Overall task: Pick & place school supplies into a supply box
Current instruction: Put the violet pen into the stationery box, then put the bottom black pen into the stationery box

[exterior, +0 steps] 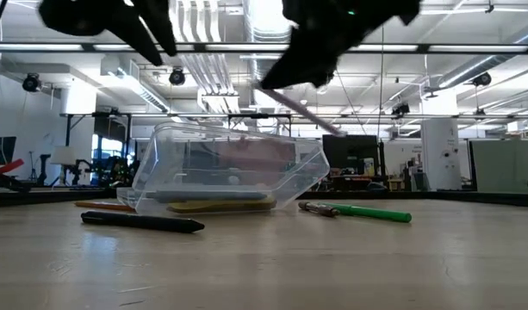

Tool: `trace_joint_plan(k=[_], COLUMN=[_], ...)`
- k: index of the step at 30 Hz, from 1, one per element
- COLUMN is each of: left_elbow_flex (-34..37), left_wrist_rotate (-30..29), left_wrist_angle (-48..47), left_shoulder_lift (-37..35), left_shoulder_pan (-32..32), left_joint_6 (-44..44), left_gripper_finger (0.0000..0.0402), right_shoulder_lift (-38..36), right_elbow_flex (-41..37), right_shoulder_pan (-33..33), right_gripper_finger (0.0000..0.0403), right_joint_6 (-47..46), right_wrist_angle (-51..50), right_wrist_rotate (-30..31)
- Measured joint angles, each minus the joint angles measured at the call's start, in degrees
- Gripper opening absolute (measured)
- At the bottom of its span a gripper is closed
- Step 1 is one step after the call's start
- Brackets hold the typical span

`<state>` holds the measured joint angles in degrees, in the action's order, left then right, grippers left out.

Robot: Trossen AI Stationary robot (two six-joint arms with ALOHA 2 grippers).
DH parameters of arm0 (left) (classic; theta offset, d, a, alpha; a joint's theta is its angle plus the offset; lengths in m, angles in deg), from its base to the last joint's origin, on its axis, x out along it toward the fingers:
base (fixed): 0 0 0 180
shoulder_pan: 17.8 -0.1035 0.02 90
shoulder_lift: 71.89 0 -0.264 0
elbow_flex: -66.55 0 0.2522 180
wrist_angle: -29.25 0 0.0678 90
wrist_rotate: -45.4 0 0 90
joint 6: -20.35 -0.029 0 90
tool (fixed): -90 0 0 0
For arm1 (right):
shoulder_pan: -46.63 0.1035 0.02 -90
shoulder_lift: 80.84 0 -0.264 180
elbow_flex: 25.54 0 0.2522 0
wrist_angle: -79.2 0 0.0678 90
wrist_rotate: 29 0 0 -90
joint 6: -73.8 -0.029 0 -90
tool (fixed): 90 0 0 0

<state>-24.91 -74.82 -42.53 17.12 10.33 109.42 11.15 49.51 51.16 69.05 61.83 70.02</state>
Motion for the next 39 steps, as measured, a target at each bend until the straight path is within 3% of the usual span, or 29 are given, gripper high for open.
trace_joint_plan(k=[5, 12, 19, 27, 39], left_elbow_flex=[1.4, 4.2, 5.3, 5.4, 6.7], left_wrist_rotate=[-5.6, -6.2, -1.8, -1.4, 1.3], left_wrist_angle=[-0.9, -1.7, -1.5, -1.3, 0.3], left_shoulder_lift=[0.0, 0.0, 0.0, 0.1, 0.1], left_shoulder_pan=[6.8, 10.1, 10.2, 10.2, 10.2], left_joint_6=[10.9, 17.0, 15.4, 8.3, 4.5], left_gripper_finger=[0.0081, 0.0081, 0.0081, 0.0081, 0.0081], right_shoulder_lift=[7.9, 15.8, 23.4, 24.7, 23.4], right_elbow_flex=[9.7, 18.0, 20.9, 21.0, 21.9], right_shoulder_pan=[0.0, 0.1, 0.1, 0.7, 0.7], right_gripper_finger=[0.0026, 0.0027, 0.0029, 0.0038, 0.0144], right_joint_6=[3.0, 8.3, 9.8, 12.7, 12.0], right_wrist_angle=[-0.4, -3.1, -10.4, -15.3, -16.1], right_wrist_rotate=[-5.7, -13.9, -14.0, -14.0, -13.9])
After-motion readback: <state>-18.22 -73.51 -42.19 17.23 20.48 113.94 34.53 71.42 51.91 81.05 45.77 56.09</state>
